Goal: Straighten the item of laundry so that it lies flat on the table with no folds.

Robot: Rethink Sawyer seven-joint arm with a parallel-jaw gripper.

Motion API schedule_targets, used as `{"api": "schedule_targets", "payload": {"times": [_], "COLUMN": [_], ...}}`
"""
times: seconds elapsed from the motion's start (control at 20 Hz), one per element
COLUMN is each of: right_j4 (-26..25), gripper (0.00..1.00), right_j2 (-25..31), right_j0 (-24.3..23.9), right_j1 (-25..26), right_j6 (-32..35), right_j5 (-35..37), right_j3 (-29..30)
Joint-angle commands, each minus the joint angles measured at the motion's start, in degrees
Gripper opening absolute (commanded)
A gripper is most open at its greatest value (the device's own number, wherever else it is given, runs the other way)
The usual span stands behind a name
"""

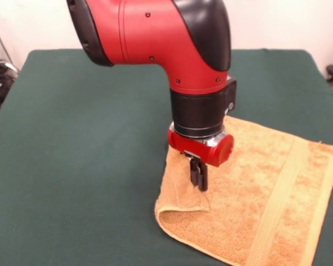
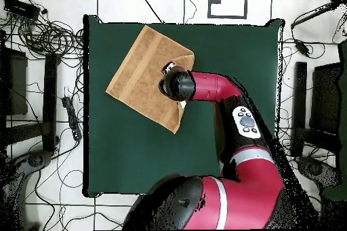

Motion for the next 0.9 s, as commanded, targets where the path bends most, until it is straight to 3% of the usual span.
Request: {"api": "schedule_targets", "payload": {"times": [0.05, 0.2, 0.6, 0.8, 0.9], "right_j4": [0.96, 0.88, -2.18, -5.98, -9.60], "gripper": [0.00, 0.00, 0.00, 0.00, 0.00], "right_j2": [0.95, 0.19, 1.97, 2.54, 2.58], "right_j0": [-1.81, -2.99, -10.39, -14.97, -17.36], "right_j1": [-2.58, -8.58, -13.12, -13.00, -8.74], "right_j6": [0.81, -0.76, -10.27, -14.60, -15.57], "right_j5": [2.55, 5.69, 10.53, 10.50, 6.30], "right_j3": [5.65, 9.40, 11.87, 13.32, 12.68]}}
